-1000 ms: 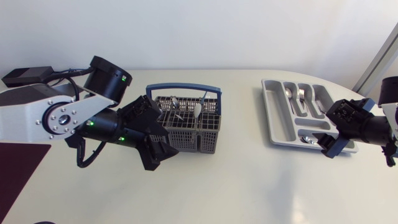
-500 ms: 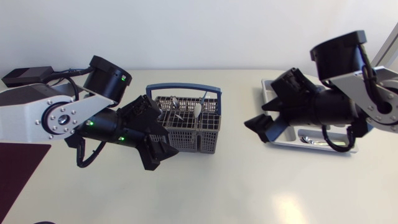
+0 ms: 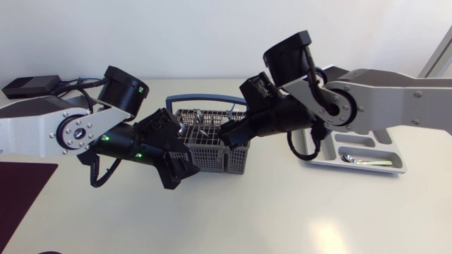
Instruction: Transfer all utensils from the basket to the drawer tray.
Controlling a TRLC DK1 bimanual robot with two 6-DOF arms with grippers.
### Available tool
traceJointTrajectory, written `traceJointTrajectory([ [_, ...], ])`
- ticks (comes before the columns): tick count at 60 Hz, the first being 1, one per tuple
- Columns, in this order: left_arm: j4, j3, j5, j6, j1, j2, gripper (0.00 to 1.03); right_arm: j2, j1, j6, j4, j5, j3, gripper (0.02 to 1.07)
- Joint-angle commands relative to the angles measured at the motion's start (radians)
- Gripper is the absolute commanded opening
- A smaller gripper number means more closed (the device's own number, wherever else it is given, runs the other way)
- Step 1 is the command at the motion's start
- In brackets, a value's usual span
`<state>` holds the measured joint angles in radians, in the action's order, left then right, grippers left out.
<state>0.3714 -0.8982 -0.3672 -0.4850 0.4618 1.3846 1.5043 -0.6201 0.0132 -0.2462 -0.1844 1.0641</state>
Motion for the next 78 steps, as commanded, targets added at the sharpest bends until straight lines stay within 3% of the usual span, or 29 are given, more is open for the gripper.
traceJointTrajectory([
  [1,-0.015,-0.021,-0.016,-0.032,-0.017,0.039,0.84,0.047,-0.003,0.060,0.045,0.016,0.022,0.84],
  [8,-0.034,-0.033,-0.024,-0.044,-0.031,0.077,0.84,0.094,-0.003,0.091,0.102,0.023,0.030,0.84],
  [27,-0.081,-0.057,-0.030,-0.070,-0.049,0.137,0.84,0.209,-0.006,0.176,0.225,0.122,0.034,0.66],
  [40,-0.123,-0.061,-0.033,-0.073,-0.054,0.163,0.84,0.217,0.000,0.209,0.305,0.126,0.007,0.56],
  [67,-0.146,-0.054,-0.039,-0.067,-0.057,0.171,0.84,0.263,-0.020,0.228,0.341,0.175,0.010,0.51],
  [78,-0.147,-0.056,-0.041,-0.061,-0.055,0.169,0.83,0.275,-0.024,0.223,0.364,0.175,0.016,0.38],
])
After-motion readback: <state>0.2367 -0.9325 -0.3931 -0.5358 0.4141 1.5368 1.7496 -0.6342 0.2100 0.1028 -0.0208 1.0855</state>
